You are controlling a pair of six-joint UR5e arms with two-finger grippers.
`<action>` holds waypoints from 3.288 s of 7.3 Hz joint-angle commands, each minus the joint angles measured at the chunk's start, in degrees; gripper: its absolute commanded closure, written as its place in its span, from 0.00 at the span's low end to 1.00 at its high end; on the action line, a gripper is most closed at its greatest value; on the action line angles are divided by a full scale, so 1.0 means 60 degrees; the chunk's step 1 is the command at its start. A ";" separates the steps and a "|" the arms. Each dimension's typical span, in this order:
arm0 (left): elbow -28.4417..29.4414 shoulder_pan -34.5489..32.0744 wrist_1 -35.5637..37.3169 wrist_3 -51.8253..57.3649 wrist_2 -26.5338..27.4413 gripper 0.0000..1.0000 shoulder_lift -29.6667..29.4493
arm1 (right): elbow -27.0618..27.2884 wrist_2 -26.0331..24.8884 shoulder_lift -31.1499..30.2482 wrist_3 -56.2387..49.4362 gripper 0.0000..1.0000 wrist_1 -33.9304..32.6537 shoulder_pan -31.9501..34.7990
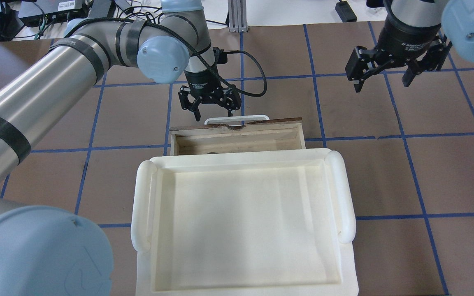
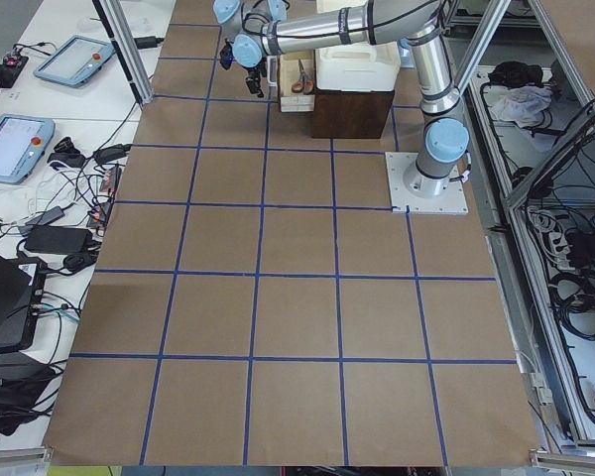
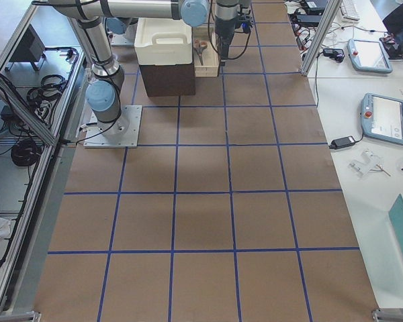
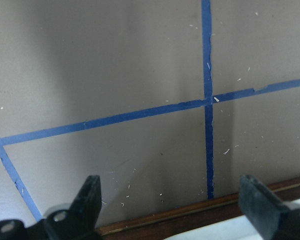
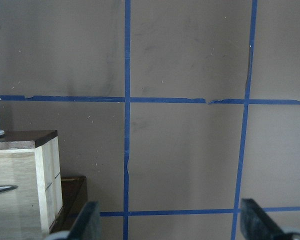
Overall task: Put scissors in drawer and close it
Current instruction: 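Push the drawer front away from the robot with the left gripper, then keep pushing the drawer fully shut with the left gripper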
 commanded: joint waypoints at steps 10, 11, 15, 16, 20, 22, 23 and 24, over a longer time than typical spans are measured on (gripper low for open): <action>-0.0700 -0.0068 0.0027 -0.0145 0.0000 0.00 0.0440 | -0.0012 0.0082 0.0001 0.0038 0.00 -0.0058 0.0000; -0.0321 0.0035 -0.0060 -0.0161 0.0029 0.00 0.0222 | 0.0003 0.0053 0.0001 0.0024 0.00 -0.0029 0.0029; 0.0093 -0.0037 -0.0002 -0.1736 -0.0760 0.00 -0.0248 | 0.0003 0.0009 0.0015 0.0024 0.00 0.0015 0.0029; 0.0136 -0.0182 -0.0002 -0.2715 -0.0458 0.01 -0.0147 | 0.0003 0.0009 0.0015 0.0024 0.00 0.0000 0.0029; 0.0239 -0.0666 -0.0148 -0.4072 -0.0279 0.01 -0.0161 | 0.0003 -0.0006 0.0030 -0.0005 0.00 0.0000 0.0029; 0.0137 -0.0725 -0.0572 -0.4043 -0.0264 0.00 -0.0015 | 0.0003 0.0023 0.0030 0.0024 0.00 -0.0058 0.0029; 0.0122 -0.0769 -0.0675 -0.4014 -0.0264 0.00 -0.0029 | -0.0012 0.0009 0.0030 0.0024 0.00 -0.0058 0.0029; 0.0093 -0.0770 -0.0850 -0.3956 -0.0264 0.00 0.0000 | -0.0012 0.0067 0.0030 0.0038 0.00 -0.0058 0.0029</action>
